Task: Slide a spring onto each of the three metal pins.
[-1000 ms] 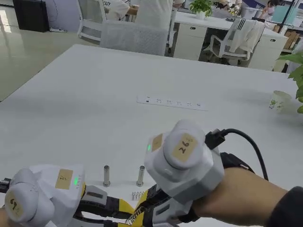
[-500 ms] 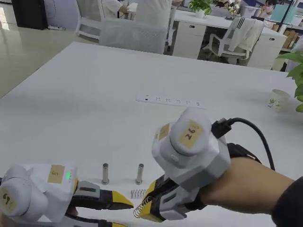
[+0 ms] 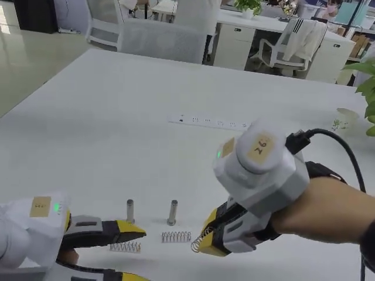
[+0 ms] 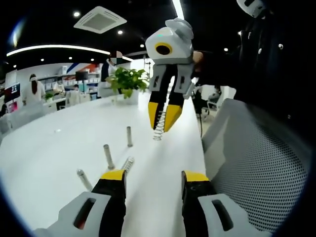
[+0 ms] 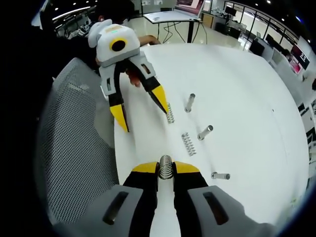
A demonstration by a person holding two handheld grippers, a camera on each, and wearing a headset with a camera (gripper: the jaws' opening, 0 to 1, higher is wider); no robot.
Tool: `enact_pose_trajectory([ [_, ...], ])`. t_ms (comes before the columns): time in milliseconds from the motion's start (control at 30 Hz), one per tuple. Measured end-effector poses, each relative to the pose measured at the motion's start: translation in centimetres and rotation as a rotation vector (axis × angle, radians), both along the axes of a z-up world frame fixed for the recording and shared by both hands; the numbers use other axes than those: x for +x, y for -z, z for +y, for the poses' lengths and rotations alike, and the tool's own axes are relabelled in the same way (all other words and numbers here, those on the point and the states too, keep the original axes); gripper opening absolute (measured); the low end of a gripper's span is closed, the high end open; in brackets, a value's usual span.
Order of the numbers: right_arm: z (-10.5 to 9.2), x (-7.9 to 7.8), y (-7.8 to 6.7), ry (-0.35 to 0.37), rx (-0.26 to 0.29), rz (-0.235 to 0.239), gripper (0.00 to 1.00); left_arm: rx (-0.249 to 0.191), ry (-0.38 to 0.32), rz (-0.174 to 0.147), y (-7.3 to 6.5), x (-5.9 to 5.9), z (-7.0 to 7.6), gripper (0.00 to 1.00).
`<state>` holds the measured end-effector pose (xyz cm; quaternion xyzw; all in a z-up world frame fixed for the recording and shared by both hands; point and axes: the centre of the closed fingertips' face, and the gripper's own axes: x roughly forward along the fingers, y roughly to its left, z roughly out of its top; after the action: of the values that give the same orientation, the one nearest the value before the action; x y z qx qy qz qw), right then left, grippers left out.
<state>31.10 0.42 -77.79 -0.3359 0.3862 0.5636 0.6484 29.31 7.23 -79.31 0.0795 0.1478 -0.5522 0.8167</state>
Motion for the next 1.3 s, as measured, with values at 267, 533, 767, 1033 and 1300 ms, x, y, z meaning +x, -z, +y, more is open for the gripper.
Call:
enact_pose_trajectory([
  [267, -1.5, 1.7, -0.8, 0.025, -0.024, -0.020, 0.08, -0.016, -0.073, 0.015, 0.1, -0.2, 1.3, 0.48],
  [533, -3.2, 3.6, -1.4, 0.055, -0.054, -0.037, 0.08, -0.039, -0.137, 0.021, -0.5, -0.5, 2.4, 0.54],
  [767, -4.4, 5.2, -1.3, 0.068, -0.091, -0.045, 0.08, -0.051, -0.171, 0.029, -0.5, -0.7, 2.6, 0.56],
  [1033, -5.4, 7.6, -0.7, 0.080, -0.145, -0.055, 0.08, -0.058, -0.182, 0.031, -0.6, -0.6, 2.3, 0.57],
  [1300, -5.2, 8.6, 0.2, 0.080, -0.169, -0.043, 0.08, -0.053, -0.185, 0.038, -0.4, -0.6, 2.3, 0.58],
])
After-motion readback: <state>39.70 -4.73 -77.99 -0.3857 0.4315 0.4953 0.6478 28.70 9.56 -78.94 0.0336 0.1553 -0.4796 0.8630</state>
